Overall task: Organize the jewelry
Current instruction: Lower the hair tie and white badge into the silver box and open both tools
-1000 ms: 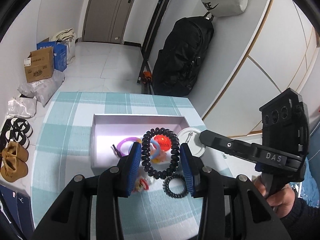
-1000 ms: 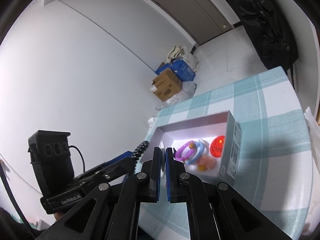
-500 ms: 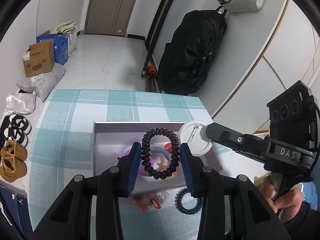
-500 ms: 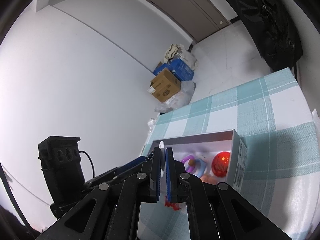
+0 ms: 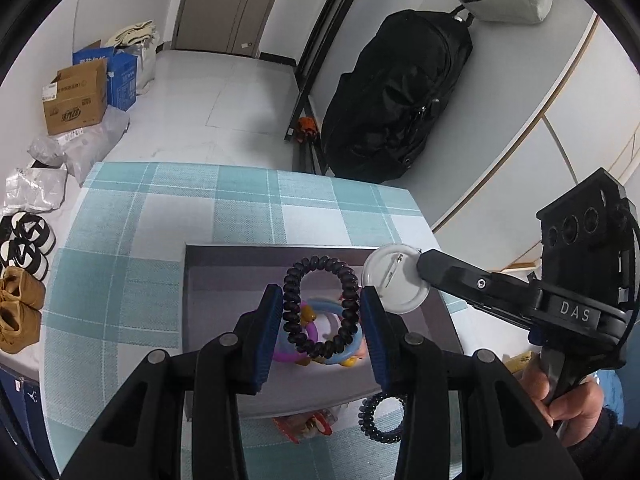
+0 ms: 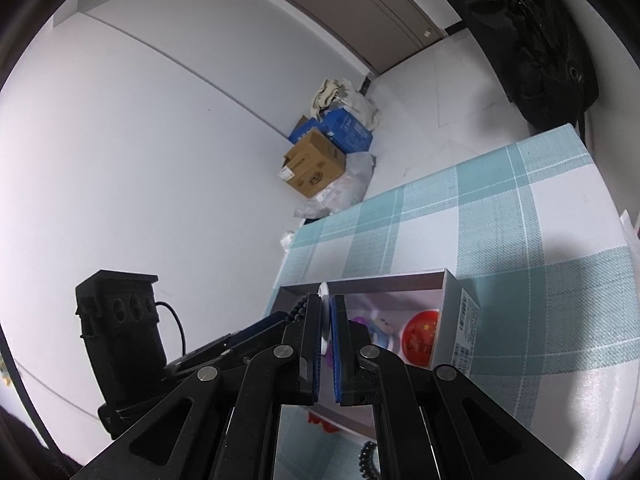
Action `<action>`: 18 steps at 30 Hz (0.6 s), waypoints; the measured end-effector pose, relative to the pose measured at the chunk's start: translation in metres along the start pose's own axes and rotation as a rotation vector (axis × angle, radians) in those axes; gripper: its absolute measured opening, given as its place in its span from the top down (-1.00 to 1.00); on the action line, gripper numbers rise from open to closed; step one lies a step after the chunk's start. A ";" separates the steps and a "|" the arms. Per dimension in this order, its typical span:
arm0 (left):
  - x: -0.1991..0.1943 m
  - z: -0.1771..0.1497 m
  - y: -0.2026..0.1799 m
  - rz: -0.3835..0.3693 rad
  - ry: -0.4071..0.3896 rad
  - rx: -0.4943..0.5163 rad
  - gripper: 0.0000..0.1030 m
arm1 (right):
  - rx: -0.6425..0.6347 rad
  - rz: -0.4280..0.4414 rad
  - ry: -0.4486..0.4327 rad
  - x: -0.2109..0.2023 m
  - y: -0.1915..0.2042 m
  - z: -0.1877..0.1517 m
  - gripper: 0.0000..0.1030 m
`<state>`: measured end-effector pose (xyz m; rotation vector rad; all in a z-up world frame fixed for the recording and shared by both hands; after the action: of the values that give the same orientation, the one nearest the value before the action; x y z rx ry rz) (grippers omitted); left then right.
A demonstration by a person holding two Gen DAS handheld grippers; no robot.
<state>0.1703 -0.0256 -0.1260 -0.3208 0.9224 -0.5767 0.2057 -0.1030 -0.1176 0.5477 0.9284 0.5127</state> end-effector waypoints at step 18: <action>-0.006 0.003 -0.006 -0.025 -0.032 -0.023 -0.38 | -0.015 -0.040 -0.099 -0.025 -0.004 0.011 0.68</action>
<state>0.1680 -0.0270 -0.1167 -0.3616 0.8958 -0.5831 0.2029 -0.1238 -0.0996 0.5355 0.8394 0.4524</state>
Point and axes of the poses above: each gripper's, at about its wrist camera, not at the fingertips, and x roughly the way its jaws point, y to its left, z to its top, the point moved 10 cm from there along x, roughly the way its jaws point, and after that the axes turned 9 degrees about -z, right-handed, at the moved point
